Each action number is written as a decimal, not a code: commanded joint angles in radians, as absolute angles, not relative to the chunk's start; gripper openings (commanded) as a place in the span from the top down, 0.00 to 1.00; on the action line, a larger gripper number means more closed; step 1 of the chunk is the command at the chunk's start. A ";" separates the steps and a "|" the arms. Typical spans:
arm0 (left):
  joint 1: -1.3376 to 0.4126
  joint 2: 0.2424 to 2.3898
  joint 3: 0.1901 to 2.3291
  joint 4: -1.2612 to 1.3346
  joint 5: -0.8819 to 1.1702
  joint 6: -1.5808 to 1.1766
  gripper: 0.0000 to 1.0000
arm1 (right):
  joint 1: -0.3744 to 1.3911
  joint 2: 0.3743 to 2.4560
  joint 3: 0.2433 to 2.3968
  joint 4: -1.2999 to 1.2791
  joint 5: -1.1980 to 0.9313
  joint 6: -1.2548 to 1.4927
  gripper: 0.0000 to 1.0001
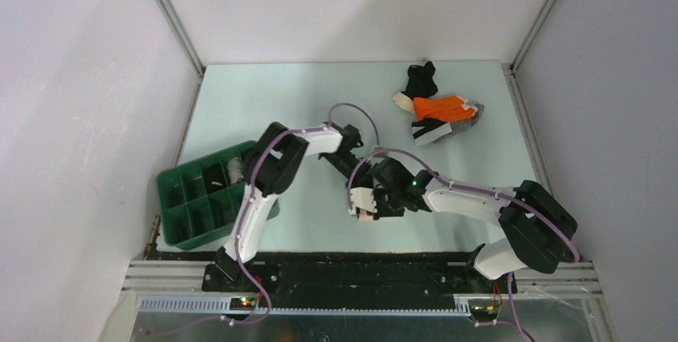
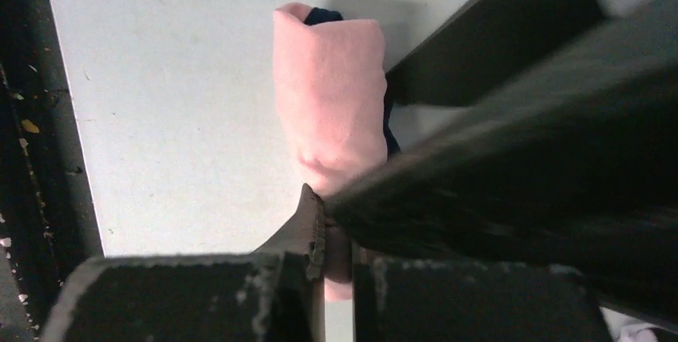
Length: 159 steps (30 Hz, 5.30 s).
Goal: Roll the underwear
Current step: Roll the underwear to the center of the board, then pick up the underwear from the center of the board, then place the underwear in the storage box.
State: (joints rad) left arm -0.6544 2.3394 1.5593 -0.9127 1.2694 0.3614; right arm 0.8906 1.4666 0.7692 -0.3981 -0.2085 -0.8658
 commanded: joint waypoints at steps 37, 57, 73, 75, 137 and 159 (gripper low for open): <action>-0.739 0.930 0.661 -0.085 0.346 0.568 0.16 | 0.714 1.962 0.898 -0.218 -0.745 -0.099 1.00; -0.958 1.331 0.438 0.260 0.330 1.040 0.32 | 0.578 2.177 0.938 -0.190 -0.941 -0.005 1.00; -0.964 1.590 0.641 0.006 0.346 1.125 0.72 | 0.554 2.192 0.957 -0.212 -0.942 0.027 0.92; -0.965 1.630 0.693 -0.097 0.353 1.133 0.81 | 0.541 2.167 0.973 -0.234 -0.945 0.019 0.77; 0.141 1.075 0.849 -1.046 -0.039 -0.401 1.00 | -0.263 1.207 1.150 -0.820 -0.787 -0.092 0.01; 0.159 1.338 0.742 -0.714 -0.125 -0.472 0.89 | -0.261 1.214 1.141 -0.812 -0.772 -0.105 0.01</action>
State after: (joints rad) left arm 0.1455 1.3331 0.7597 -0.8097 -0.0860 -0.4801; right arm -0.2600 1.2198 1.1389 -0.8322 -0.7750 -0.0940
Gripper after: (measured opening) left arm 0.307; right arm 0.993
